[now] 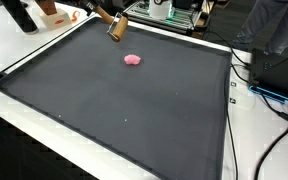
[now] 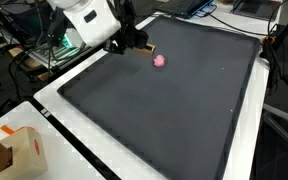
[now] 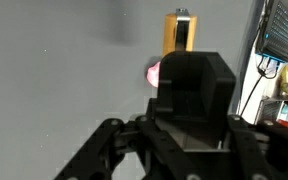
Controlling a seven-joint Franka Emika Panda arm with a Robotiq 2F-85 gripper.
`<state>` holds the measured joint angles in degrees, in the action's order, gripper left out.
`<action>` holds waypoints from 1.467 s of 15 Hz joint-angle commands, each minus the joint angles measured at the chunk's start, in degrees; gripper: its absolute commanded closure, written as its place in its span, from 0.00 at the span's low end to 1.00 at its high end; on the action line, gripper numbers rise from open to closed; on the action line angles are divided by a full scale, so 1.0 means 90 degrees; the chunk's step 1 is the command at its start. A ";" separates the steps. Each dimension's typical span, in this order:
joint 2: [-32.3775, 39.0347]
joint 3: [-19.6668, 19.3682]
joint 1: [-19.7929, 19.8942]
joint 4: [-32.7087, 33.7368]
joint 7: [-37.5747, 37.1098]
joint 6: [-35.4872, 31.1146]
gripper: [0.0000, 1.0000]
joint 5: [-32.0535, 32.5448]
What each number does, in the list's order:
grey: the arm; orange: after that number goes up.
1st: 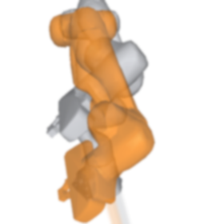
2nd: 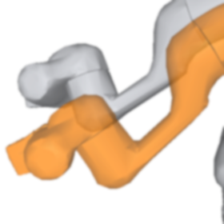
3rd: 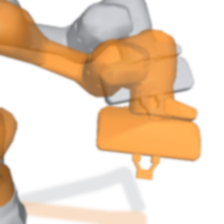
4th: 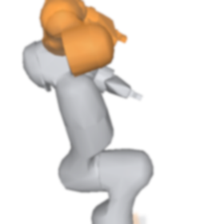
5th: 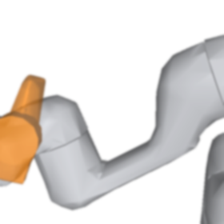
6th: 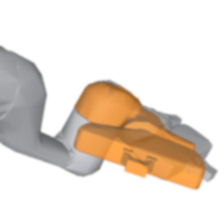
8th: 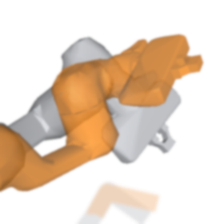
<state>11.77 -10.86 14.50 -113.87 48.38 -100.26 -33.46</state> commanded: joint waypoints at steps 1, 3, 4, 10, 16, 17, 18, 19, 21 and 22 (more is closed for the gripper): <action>0.0140 0.0056 0.0176 0.0063 0.0228 -0.0073 0.76 -0.0279; 0.0176 0.0066 0.0190 0.0044 0.0250 -0.0164 0.76 -0.0324; 0.0190 0.0069 0.0186 0.0026 0.0229 -0.0237 0.76 -0.0340; 0.0225 0.0129 0.0145 -0.0094 0.0140 -0.0782 0.76 -0.0439; 0.0188 0.0231 0.0088 -0.0222 0.0093 -0.1299 0.76 -0.0340; 0.0172 0.0250 0.0075 -0.0251 0.0090 -0.1392 0.76 -0.0317; 0.0163 0.0267 0.0066 -0.0274 0.0085 -0.1469 0.76 -0.0300; 0.0150 0.0282 0.0055 -0.0294 0.0079 -0.1523 0.76 -0.0278; 0.0118 0.0310 0.0035 -0.0335 0.0049 -0.1623 0.76 -0.0245; 0.0095 0.0318 0.0020 -0.0362 0.0021 -0.1687 0.76 -0.0223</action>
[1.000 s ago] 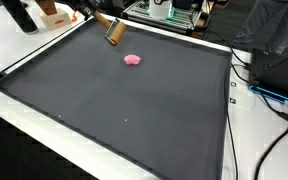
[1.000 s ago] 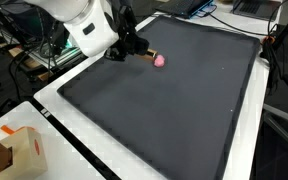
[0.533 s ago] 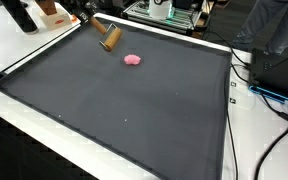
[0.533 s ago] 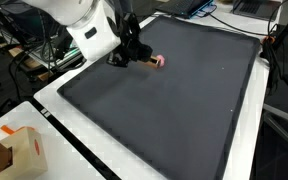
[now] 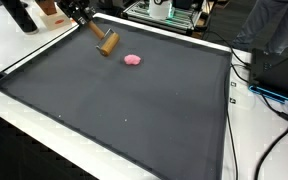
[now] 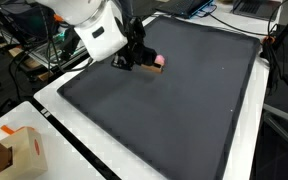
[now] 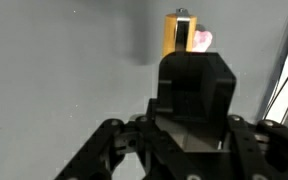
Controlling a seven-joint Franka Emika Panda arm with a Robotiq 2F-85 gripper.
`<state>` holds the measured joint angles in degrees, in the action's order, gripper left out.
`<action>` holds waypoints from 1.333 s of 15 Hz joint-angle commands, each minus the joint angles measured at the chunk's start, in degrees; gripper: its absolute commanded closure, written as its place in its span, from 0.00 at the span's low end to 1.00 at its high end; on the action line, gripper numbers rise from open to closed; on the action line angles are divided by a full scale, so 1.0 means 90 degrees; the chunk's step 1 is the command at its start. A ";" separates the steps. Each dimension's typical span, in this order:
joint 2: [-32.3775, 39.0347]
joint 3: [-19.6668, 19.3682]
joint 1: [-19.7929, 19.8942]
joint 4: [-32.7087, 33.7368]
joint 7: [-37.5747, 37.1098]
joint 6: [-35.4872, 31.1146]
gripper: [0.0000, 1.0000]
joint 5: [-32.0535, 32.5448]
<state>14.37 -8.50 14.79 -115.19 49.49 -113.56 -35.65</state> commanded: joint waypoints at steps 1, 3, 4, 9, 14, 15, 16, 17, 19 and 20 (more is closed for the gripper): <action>-0.0216 0.0062 -0.0025 -0.0238 -0.0119 -0.0247 0.76 0.0036; -0.0285 0.0078 -0.0059 -0.0304 -0.0187 -0.0389 0.76 0.0086; -0.0335 0.0090 -0.0085 -0.0348 -0.0195 -0.0475 0.76 0.0133; -0.0674 0.0167 -0.0251 -0.0624 -0.0364 -0.0864 0.76 0.0409; -0.1174 0.0241 -0.0498 -0.0971 -0.0864 -0.1028 0.76 0.1054; -0.1305 0.0262 -0.0562 -0.1064 -0.1009 -0.1059 0.76 0.1210; -0.1437 0.0289 -0.0626 -0.1152 -0.1160 -0.1107 0.76 0.1379; -0.1574 0.0315 -0.0692 -0.1252 -0.1353 -0.1155 0.76 0.1508; -0.1881 0.0394 -0.0846 -0.1493 -0.1836 -0.1292 0.76 0.1701; -0.2048 0.0441 -0.0932 -0.1638 -0.2046 -0.1414 0.76 0.1795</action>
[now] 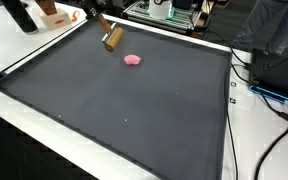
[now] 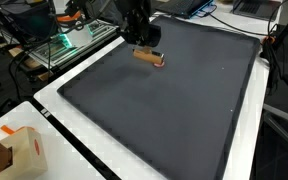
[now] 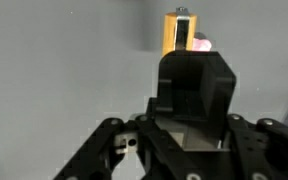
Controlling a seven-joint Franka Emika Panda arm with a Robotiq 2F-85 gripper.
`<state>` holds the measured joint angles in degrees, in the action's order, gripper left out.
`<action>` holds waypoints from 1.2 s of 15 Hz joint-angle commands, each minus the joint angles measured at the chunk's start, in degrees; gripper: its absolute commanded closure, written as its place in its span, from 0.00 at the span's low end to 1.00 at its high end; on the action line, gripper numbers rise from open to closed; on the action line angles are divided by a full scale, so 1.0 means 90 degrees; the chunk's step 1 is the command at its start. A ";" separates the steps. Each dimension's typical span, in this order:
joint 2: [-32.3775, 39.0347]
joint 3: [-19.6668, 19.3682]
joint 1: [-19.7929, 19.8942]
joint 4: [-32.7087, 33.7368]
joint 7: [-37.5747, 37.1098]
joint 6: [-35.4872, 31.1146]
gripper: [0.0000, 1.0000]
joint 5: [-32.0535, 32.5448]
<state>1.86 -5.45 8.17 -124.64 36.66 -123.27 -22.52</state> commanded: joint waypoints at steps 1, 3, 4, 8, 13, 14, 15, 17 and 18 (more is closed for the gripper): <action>-0.0818 0.0153 -0.0281 -0.0712 -0.0807 -0.0379 0.76 0.0425; -0.1180 0.0276 -0.0464 -0.1019 -0.1069 -0.0631 0.76 0.0606; -0.1341 0.0334 -0.0554 -0.1153 -0.1215 -0.0737 0.76 0.0724; -0.1965 0.0611 -0.0897 -0.1686 -0.1758 -0.1332 0.76 0.1189; -0.2550 0.1076 -0.1127 -0.2272 -0.2682 -0.1994 0.76 0.2287; -0.2635 0.1167 -0.1147 -0.2361 -0.2864 -0.2043 0.76 0.2499; -0.2718 0.1266 -0.1176 -0.2454 -0.3048 -0.2084 0.76 0.2694; -0.2407 0.1097 -0.1294 -0.2171 -0.2907 -0.1897 0.51 0.2587; -0.2474 0.1174 -0.1312 -0.2246 -0.3044 -0.1896 0.51 0.2717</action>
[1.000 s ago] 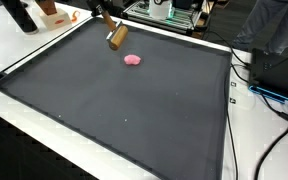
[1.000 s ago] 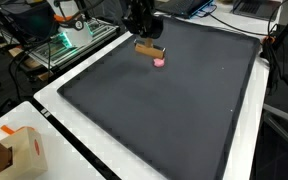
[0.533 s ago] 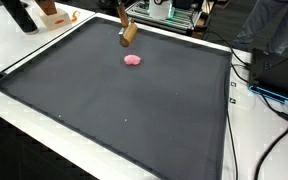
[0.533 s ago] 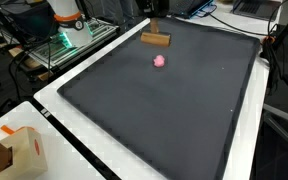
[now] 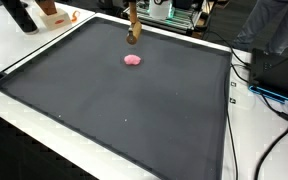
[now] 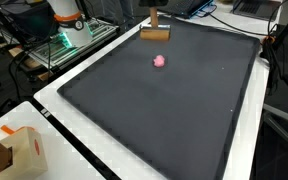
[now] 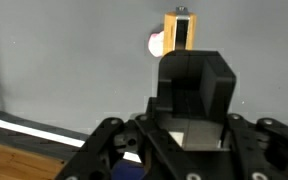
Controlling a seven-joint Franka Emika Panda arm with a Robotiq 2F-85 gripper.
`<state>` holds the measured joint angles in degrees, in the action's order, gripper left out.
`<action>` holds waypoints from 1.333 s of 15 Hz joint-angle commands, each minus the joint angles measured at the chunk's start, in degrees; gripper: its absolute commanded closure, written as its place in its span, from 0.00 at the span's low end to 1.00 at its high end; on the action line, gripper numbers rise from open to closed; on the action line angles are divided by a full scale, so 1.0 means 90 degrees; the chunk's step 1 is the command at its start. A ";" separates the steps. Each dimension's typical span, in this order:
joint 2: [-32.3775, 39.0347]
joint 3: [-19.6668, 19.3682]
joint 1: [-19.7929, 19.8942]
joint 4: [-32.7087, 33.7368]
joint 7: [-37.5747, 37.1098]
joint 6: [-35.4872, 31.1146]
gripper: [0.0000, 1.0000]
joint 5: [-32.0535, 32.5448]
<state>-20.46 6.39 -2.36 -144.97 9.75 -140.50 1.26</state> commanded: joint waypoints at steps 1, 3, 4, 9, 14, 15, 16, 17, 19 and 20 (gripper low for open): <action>-0.0049 -0.0096 -0.0151 -0.0038 -0.0125 0.0018 0.51 0.0126; -0.0104 -0.0085 -0.0151 -0.0084 -0.0137 0.0018 0.51 0.0143; -0.0110 -0.0085 -0.0150 -0.0086 -0.0137 0.0018 0.51 0.0145; -0.0110 -0.0085 -0.0149 -0.0086 -0.0137 0.0017 0.51 0.0146; -0.0170 0.0612 -0.0125 0.0016 -0.0918 0.0182 0.76 0.1106; -0.0157 0.0797 -0.0155 0.0095 -0.1171 0.0400 0.76 0.1290; -0.0128 0.1017 -0.0200 0.0149 -0.1443 0.0505 0.76 0.1512; -0.0084 0.1190 -0.0276 0.0211 -0.1646 0.0599 0.76 0.1664; 0.0043 0.1575 -0.0358 0.0380 -0.2162 0.0875 0.76 0.2030; 0.0112 0.1726 -0.0404 0.0459 -0.2380 0.1000 0.76 0.2185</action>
<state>-20.99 18.45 -5.03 -143.51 -5.65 -135.59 16.02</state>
